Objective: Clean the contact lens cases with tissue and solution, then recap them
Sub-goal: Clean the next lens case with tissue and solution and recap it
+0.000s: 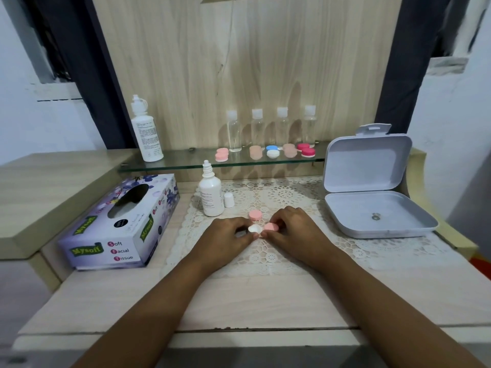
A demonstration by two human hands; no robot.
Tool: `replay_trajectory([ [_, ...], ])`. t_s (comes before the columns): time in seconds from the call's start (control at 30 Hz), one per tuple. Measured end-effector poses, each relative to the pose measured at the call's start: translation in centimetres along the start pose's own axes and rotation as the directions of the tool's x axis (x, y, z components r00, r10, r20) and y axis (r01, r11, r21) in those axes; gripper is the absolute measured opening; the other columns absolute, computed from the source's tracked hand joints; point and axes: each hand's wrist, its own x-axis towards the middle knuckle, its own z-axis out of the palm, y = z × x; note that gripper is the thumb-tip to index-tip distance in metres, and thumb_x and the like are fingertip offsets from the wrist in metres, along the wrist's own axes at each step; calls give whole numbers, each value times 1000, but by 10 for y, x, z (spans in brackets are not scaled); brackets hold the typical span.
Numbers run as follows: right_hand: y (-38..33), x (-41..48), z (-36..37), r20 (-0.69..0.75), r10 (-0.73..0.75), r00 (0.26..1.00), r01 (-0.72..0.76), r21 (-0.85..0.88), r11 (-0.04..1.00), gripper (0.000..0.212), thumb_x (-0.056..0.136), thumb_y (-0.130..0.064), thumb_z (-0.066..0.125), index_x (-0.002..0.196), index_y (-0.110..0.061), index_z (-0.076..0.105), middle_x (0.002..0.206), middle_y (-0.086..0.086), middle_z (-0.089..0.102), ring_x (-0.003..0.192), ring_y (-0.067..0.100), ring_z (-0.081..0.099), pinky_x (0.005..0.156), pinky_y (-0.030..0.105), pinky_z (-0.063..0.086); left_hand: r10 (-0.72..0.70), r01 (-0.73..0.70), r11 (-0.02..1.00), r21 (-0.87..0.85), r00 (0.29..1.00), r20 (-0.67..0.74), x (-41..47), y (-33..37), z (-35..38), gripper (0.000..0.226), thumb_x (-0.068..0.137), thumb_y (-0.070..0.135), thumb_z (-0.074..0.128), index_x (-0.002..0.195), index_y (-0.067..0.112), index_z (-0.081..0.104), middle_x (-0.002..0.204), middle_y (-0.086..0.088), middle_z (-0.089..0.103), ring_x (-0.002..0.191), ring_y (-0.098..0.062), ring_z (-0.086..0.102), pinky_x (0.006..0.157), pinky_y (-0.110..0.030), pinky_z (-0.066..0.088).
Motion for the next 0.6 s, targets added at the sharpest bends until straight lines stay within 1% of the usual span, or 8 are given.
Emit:
replay_trajectory([
  [0.07,0,0,0,5,-11,1000,11,-7,1000,25,80,-37,66,91,-16,61,82,-8,48,87,13,42,75,27,33,-2,2,1000,9,1000,2,0,0,0,28,84,32,66,111,24,69,111,11,68,98,3,58,79,-5,40],
  [0.13,0,1,0,1,-28,1000,28,-5,1000,22,81,-33,65,93,-14,61,84,-8,47,87,12,40,76,26,31,-2,2,1000,16,1000,6,1,-1,0,28,85,32,66,111,24,69,111,11,68,98,1,59,82,-11,43],
  [0.2,1,1,1,2,-53,999,53,-5,999,21,84,-29,63,97,-13,62,86,-8,48,88,11,40,78,26,32,-4,4,1000,16,1000,11,1,-1,0,28,85,32,66,112,23,69,112,10,68,99,0,60,84,-14,44],
  [0.3,4,0,2,-2,-94,996,94,-13,996,21,85,-27,60,101,-13,63,88,-8,49,88,10,41,81,27,37,-14,14,1000,14,1000,11,0,-1,1,29,85,32,66,113,22,68,112,10,68,100,0,59,85,-13,43],
  [0.4,3,-1,3,16,-106,994,106,-10,994,32,82,-31,50,105,-14,64,95,-3,58,90,13,46,87,35,42,-31,31,999,7,999,10,0,-1,1,30,85,31,66,113,22,68,112,10,68,101,0,59,85,-14,44],
  [0.47,1,-2,2,37,-104,994,104,-9,995,42,76,-32,44,109,-15,64,102,0,61,97,17,51,89,35,42,-32,32,999,6,999,5,1,-1,1,30,85,31,66,113,21,68,111,9,68,99,0,60,83,-11,43],
  [0.53,0,-3,2,48,-90,995,90,-11,996,48,72,-33,43,113,-17,63,107,1,60,103,19,51,93,36,40,-30,30,1000,4,1000,-1,1,-1,1,29,85,30,67,111,21,69,109,9,69,95,2,59,77,-3,40],
  [0.6,1,-3,2,44,-76,996,77,-18,997,54,73,-41,46,121,-20,58,113,2,56,108,20,48,96,37,39,-27,27,1000,0,1000,-2,0,0,1,27,85,29,67,111,21,69,107,9,70,93,3,59,75,-2,39],
])
